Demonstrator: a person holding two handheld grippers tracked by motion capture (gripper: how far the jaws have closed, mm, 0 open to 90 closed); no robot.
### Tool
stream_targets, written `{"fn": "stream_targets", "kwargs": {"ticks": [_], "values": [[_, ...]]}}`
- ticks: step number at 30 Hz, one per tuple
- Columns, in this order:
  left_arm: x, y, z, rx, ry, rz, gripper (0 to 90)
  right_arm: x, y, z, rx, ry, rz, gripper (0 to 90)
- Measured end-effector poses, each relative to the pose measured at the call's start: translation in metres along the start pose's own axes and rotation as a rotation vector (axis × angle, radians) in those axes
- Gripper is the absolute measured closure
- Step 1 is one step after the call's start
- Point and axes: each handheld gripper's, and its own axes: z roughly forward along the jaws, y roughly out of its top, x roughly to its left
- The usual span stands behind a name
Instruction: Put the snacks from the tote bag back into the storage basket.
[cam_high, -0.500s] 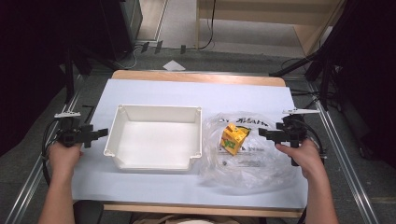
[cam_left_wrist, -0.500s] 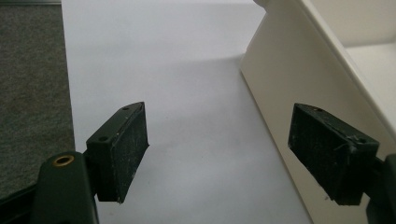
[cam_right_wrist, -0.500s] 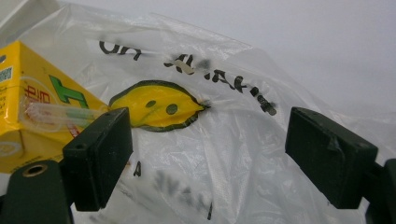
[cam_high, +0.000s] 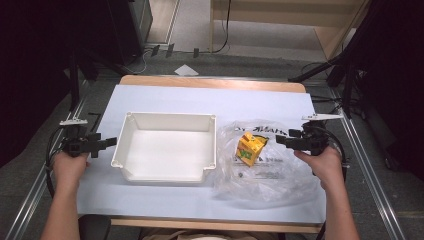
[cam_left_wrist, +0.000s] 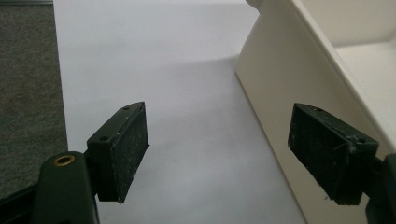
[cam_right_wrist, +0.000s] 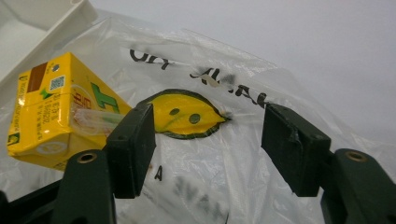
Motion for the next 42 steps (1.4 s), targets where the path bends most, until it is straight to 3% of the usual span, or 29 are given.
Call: {"fn": "stream_targets", "kwargs": {"ticks": [4, 19, 27, 32, 42], "values": [[0.0, 0.001, -0.001, 0.002, -0.001, 0.004, 21.4, 0.001, 0.004, 0.001, 0.033, 0.03, 0.008, 39.0], [0.002, 0.002, -0.003, -0.008, -0.004, 0.001, 21.4, 0.012, 0.009, 0.003, 0.053, 0.018, -0.025, 40.8], [0.001, 0.002, -0.003, -0.005, -0.004, 0.005, 21.4, 0.019, 0.013, 0.001, 0.098, 0.005, -0.068, 41.9], [0.001, 0.002, -0.003, -0.008, -0.006, 0.002, 21.4, 0.026, 0.017, -0.003, 0.106, 0.0, -0.108, 42.0], [0.002, 0.003, -0.005, -0.008, -0.008, -0.002, 21.4, 0.035, 0.024, -0.012, 0.095, 0.009, -0.131, 42.1]]}}
